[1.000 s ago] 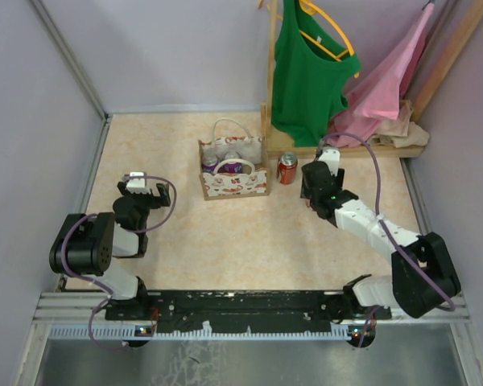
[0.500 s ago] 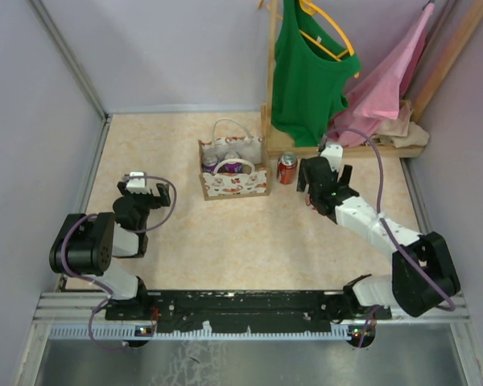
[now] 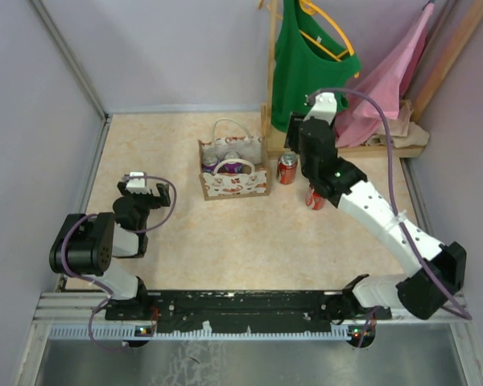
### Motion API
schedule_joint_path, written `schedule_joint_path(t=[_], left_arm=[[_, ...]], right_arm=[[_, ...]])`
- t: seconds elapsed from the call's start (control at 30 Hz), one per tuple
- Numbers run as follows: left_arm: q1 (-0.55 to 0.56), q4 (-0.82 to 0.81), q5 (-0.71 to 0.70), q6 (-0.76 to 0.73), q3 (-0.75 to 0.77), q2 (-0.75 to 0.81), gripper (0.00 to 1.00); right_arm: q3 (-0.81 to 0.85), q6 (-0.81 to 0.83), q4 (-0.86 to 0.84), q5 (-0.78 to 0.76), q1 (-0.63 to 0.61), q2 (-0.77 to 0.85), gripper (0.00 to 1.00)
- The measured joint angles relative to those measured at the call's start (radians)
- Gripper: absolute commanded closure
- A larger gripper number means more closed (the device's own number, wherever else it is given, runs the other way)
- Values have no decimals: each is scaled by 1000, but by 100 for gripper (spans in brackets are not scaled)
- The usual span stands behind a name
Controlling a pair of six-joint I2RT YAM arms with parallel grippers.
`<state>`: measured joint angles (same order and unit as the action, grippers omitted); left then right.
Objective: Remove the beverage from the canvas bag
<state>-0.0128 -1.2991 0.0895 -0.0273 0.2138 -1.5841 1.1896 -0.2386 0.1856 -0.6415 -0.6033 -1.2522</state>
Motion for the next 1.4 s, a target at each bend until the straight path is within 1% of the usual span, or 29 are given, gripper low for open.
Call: schedule_joint_path(t=[0.07, 0.13, 0.17, 0.23, 0.37, 0.53, 0.67, 0.8, 0.9, 0.97, 1.4], left_arm=[[0, 0, 0, 0, 0, 0, 0], [0, 0, 0, 0, 0, 0, 0], [0, 0, 0, 0, 0, 0, 0], [0, 0, 0, 0, 0, 0, 0], [0, 0, 0, 0, 1, 0, 0], [0, 0, 0, 0, 1, 0, 0], [0, 0, 0, 0, 1, 0, 0], [0, 0, 0, 0, 1, 0, 0], [0, 0, 0, 0, 1, 0, 0], [0, 0, 0, 0, 1, 0, 0], [0, 0, 0, 0, 1, 0, 0]], right_arm=[[72, 15, -12, 39, -1, -56, 60], [165, 27, -3, 89, -2, -139, 66], [199, 32, -4, 106, -3, -173, 67], [280, 40, 7, 151, -9, -257, 66], [398, 65, 65, 199, -38, -393, 54], [477, 86, 130, 229, -97, -513, 30], [489, 83, 175, 266, -121, -580, 17], [501, 73, 208, 302, -122, -646, 9], [501, 68, 222, 317, -122, -681, 6], [504, 65, 227, 327, -122, -699, 1], [528, 63, 228, 380, -122, -795, 1]])
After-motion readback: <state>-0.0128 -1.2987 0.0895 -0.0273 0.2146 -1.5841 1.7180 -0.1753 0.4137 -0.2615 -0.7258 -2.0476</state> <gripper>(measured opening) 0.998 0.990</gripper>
